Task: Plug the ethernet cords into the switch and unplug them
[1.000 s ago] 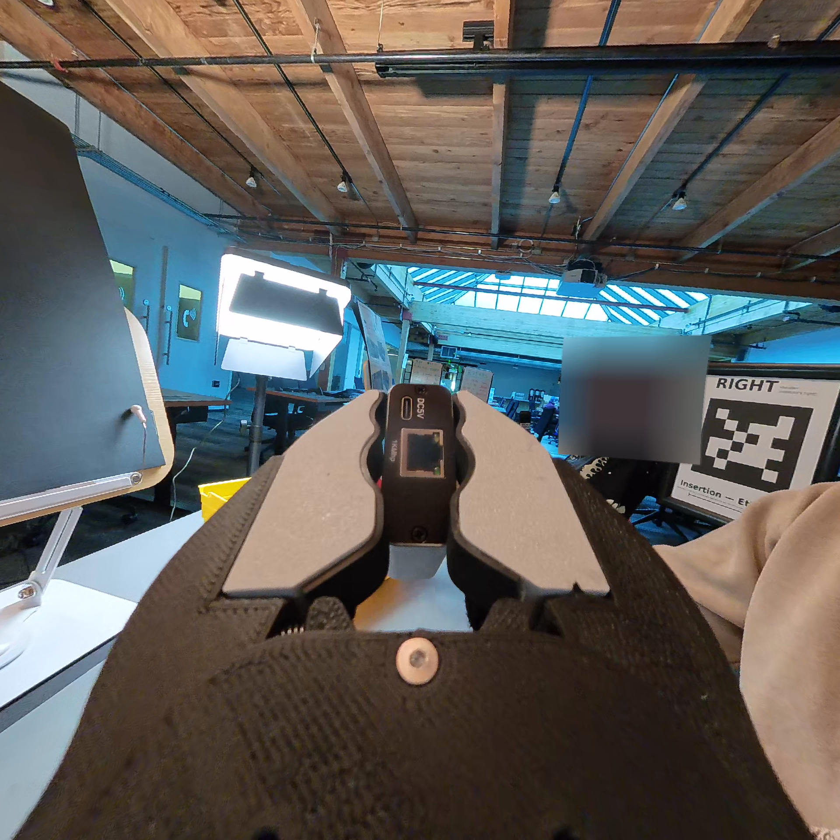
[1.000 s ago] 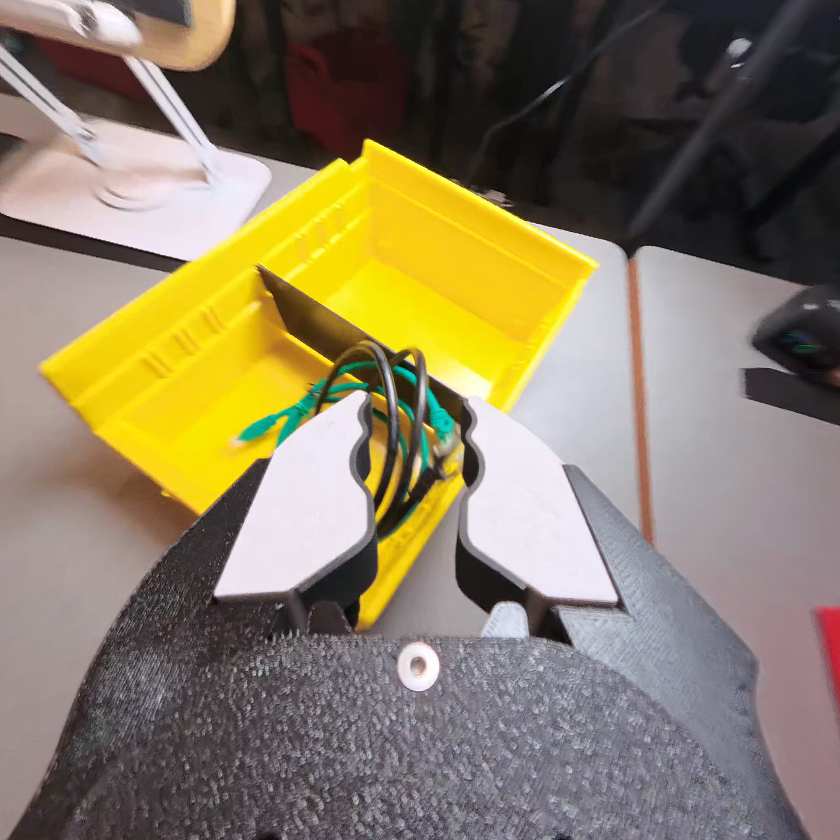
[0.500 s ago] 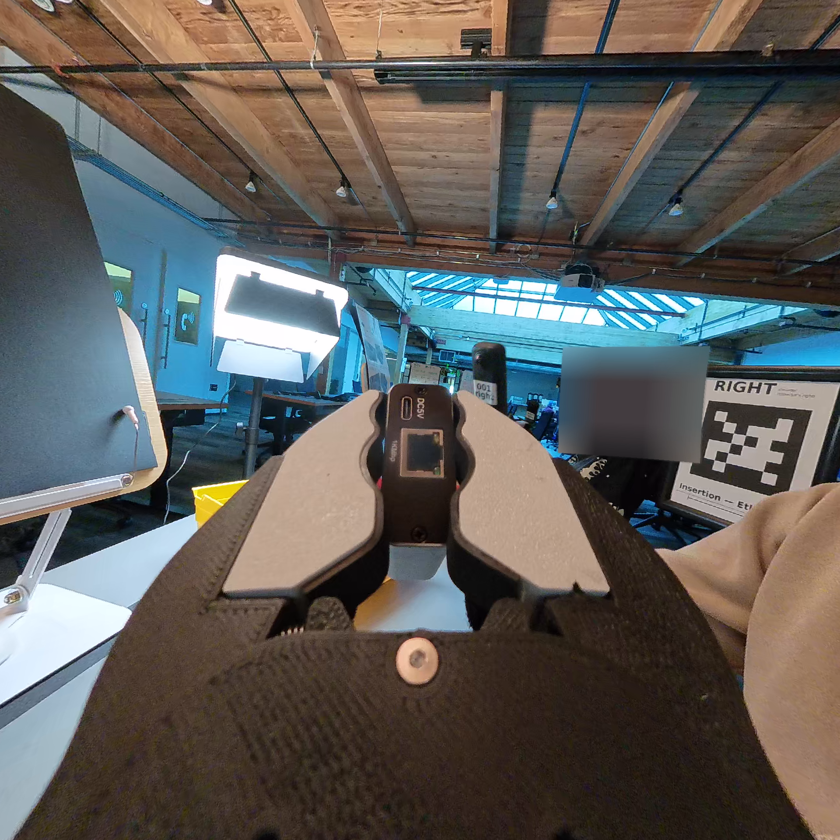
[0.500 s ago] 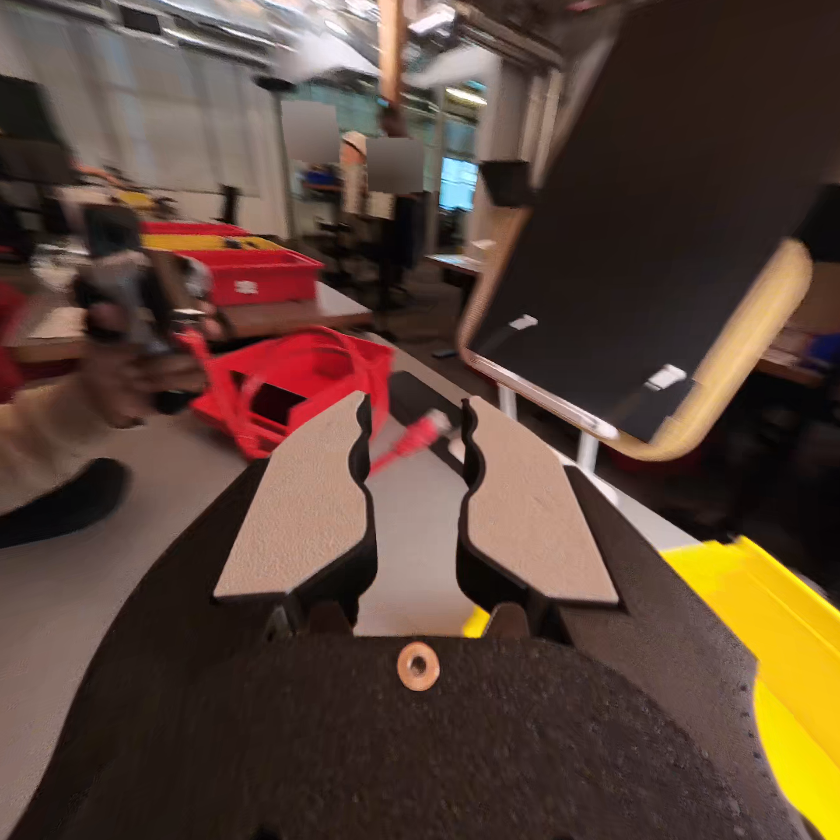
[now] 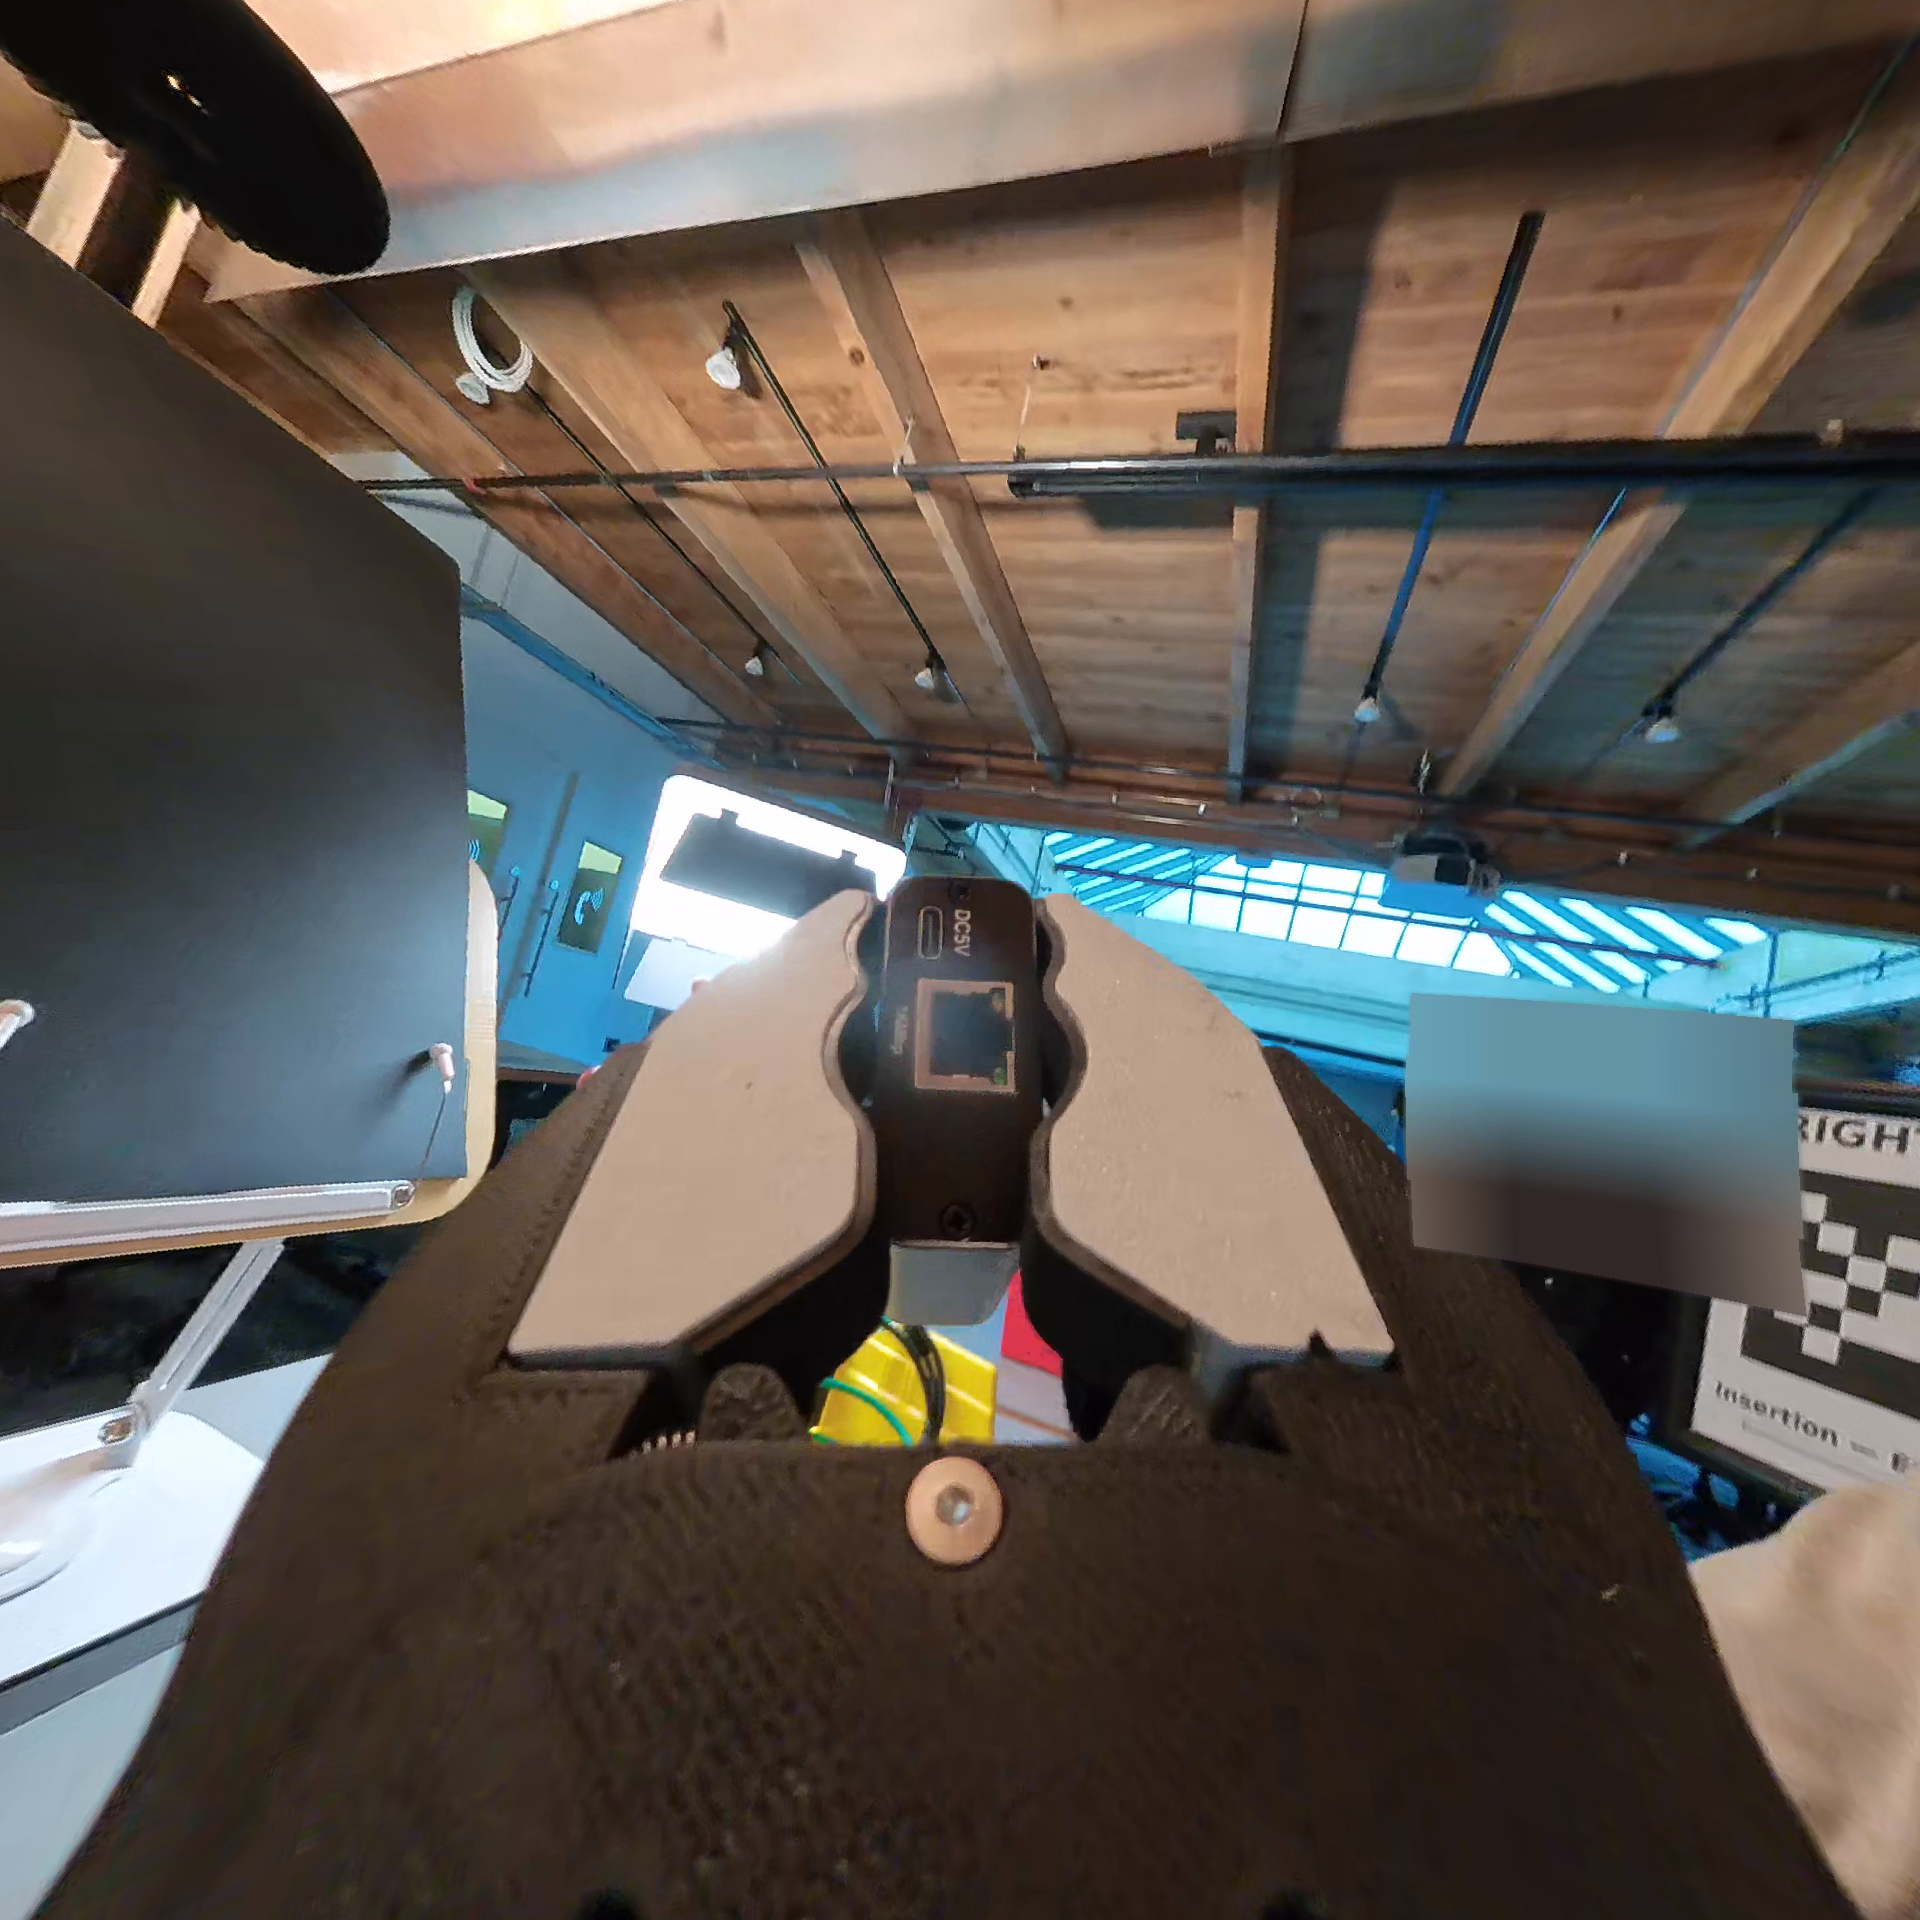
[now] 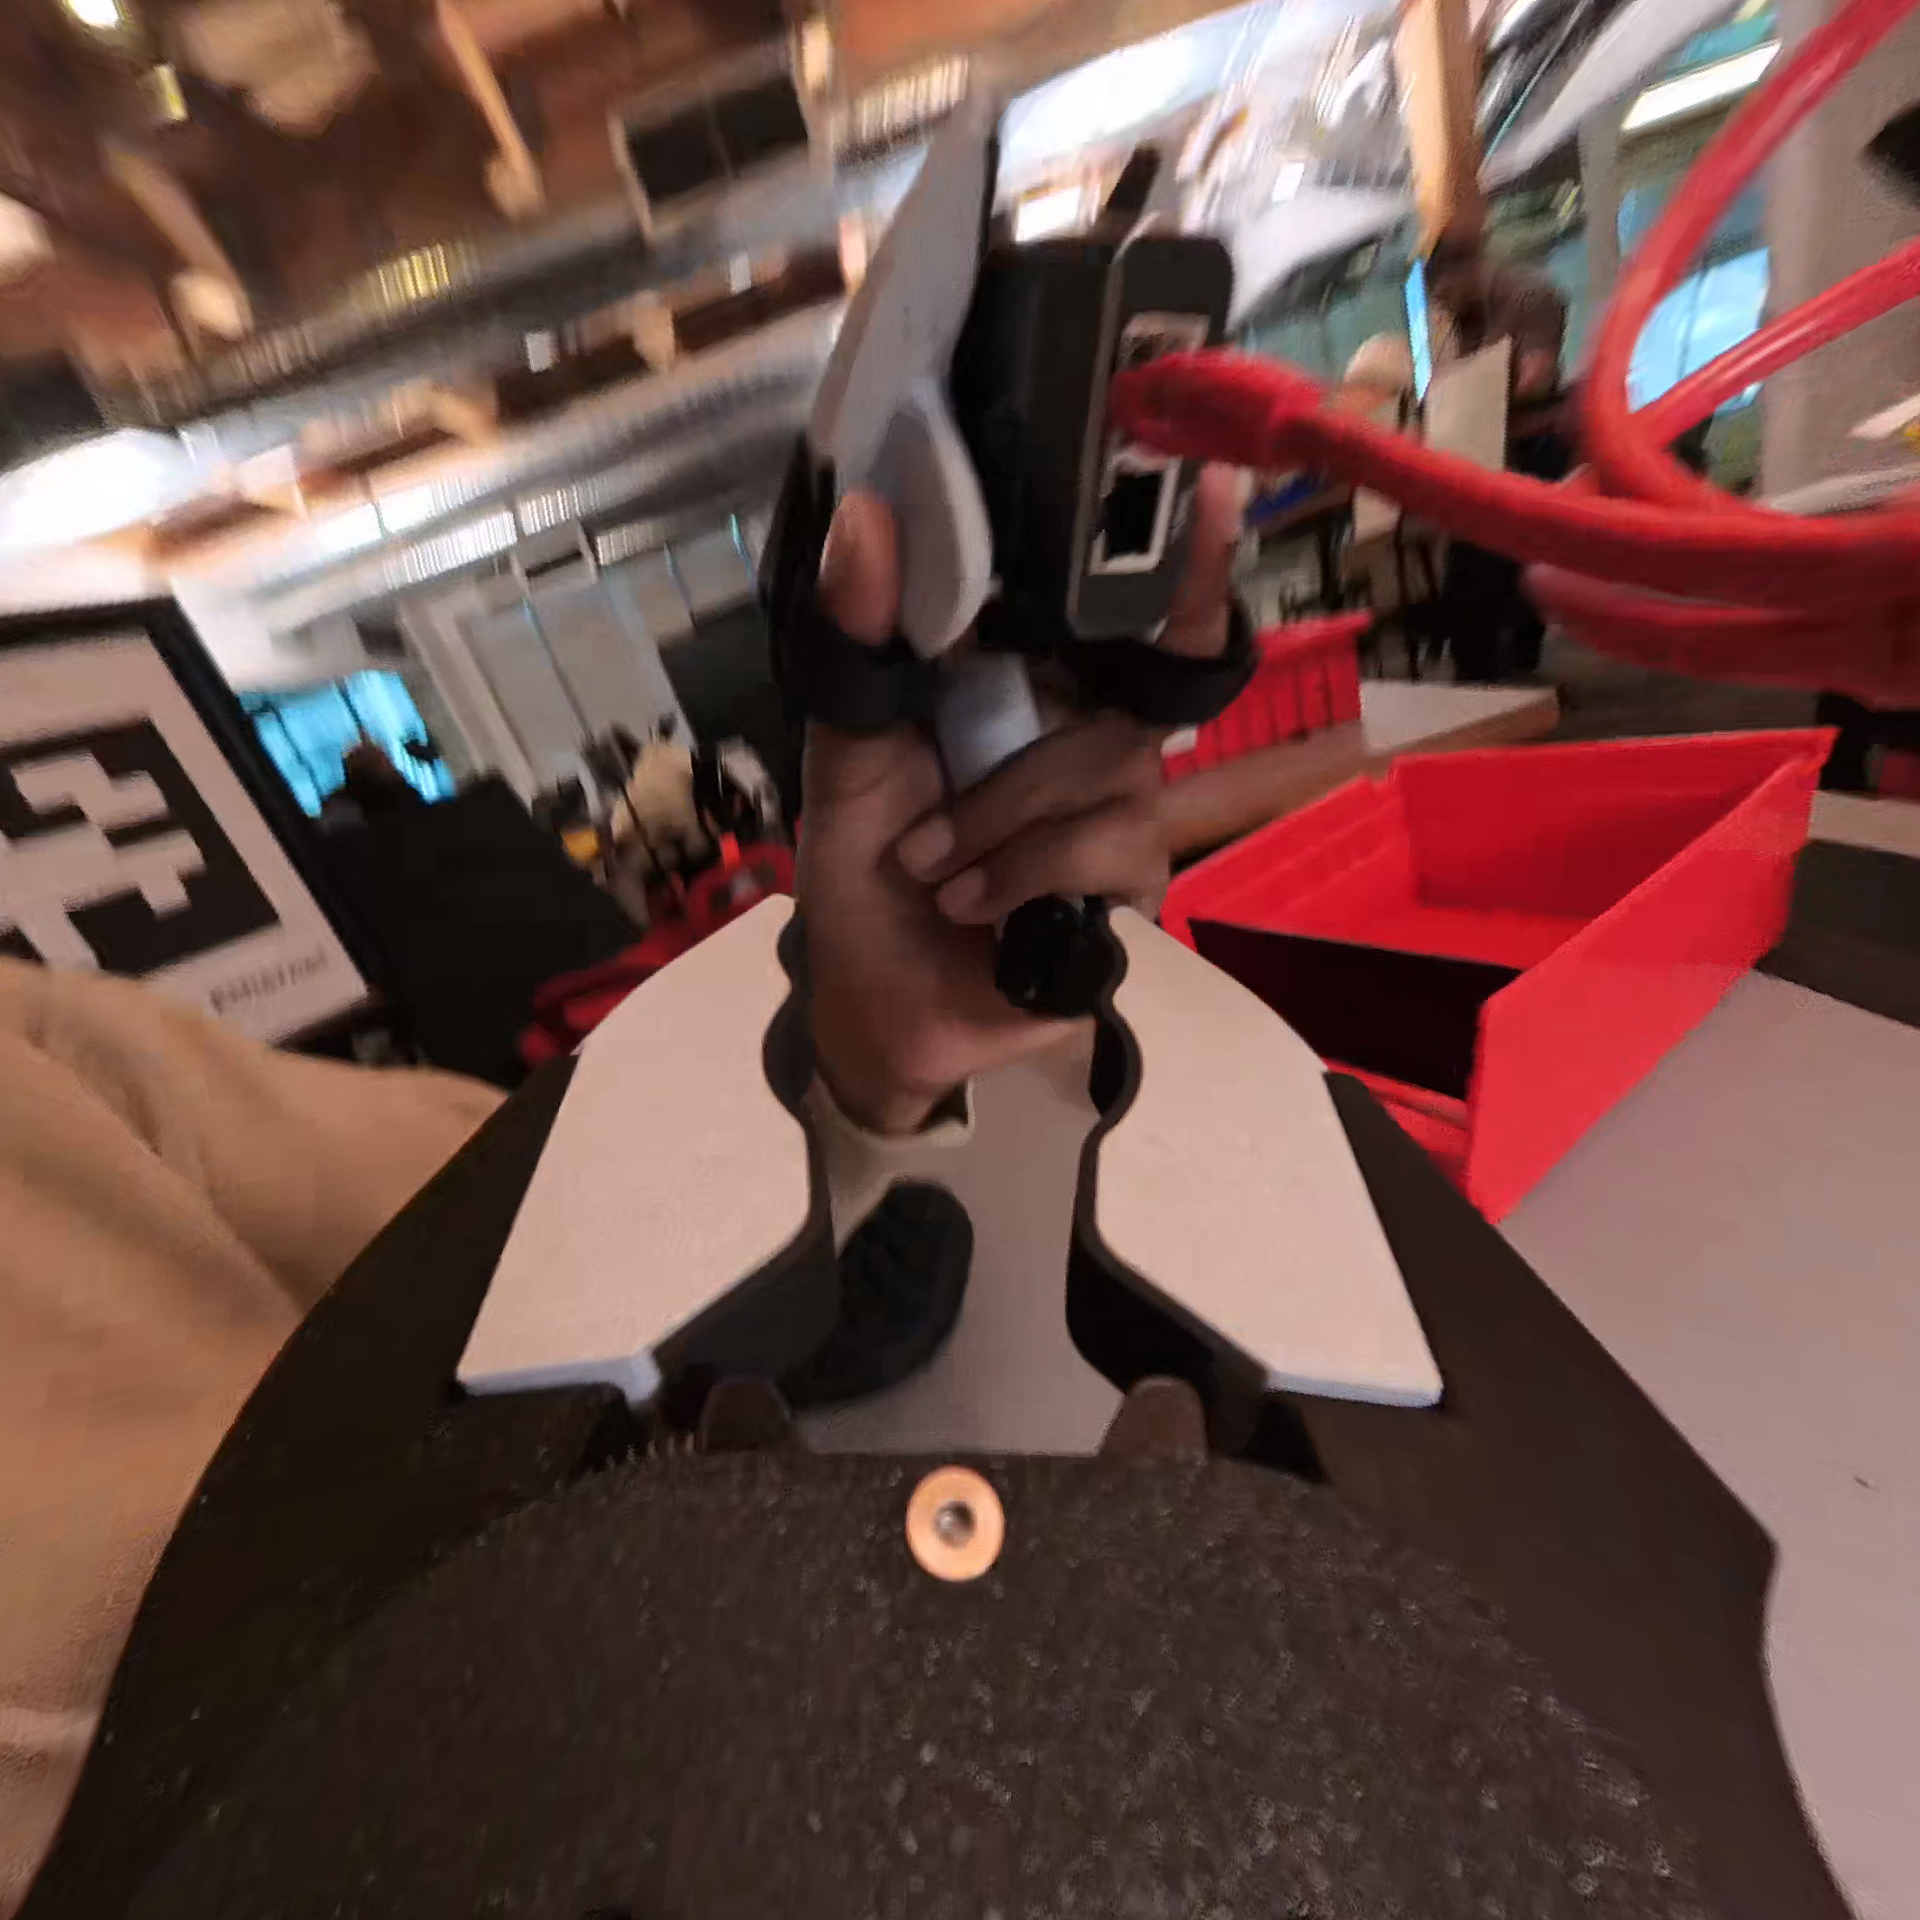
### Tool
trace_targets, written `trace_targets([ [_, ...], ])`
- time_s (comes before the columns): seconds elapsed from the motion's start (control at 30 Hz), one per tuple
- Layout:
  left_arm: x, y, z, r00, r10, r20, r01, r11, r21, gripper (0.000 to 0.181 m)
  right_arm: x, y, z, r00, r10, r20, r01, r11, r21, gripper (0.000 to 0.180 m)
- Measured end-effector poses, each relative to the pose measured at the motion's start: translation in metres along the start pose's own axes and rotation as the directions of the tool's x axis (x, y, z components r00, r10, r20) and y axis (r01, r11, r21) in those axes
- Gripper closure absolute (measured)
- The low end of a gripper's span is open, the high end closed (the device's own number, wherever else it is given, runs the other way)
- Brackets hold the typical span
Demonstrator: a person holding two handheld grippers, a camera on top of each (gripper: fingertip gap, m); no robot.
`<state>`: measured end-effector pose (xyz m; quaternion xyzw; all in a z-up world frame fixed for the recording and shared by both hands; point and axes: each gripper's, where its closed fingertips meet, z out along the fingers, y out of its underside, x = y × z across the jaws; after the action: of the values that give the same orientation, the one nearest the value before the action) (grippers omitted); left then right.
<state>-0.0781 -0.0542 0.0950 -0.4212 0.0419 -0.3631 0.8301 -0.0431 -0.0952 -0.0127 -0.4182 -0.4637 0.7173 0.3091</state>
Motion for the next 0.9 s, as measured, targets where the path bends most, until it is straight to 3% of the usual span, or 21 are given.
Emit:
trace_targets([
  [0.07, 0.005, 0.003, 0.002, 0.999, -0.035, -0.018, 0.035, 0.999, 0.015, 0.155, 0.003, -0.017, -0.008, 0.999, 0.03, -0.022, -0.027, 0.99, 0.136, 0.128],
  [0.27, 0.025, 0.031, 0.01, 0.986, -0.147, -0.079, 0.149, 0.989, 0.01, 0.155, 0.0, -0.061, -0.031, 0.998, 0.061, -0.034, -0.047, 0.948, 0.314, 0.138],
  [0.37, 0.032, 0.033, 0.012, 0.981, -0.167, -0.095, 0.17, 0.985, 0.026, 0.155, 0.001, -0.065, -0.036, 0.995, 0.097, -0.019, -0.085, 0.942, 0.326, 0.148],
  [0.63, 0.039, 0.041, 0.014, 0.977, -0.183, -0.106, 0.187, 0.982, 0.03, 0.155, 0.004, -0.068, -0.039, 0.989, 0.147, -0.002, -0.137, 0.925, 0.355, 0.155],
  [0.9, 0.039, 0.05, 0.017, 0.968, -0.214, -0.129, 0.213, 0.977, -0.024, 0.155, 0.002, -0.081, -0.047, 0.997, 0.046, 0.055, -0.059, 0.963, 0.264, 0.162],
])
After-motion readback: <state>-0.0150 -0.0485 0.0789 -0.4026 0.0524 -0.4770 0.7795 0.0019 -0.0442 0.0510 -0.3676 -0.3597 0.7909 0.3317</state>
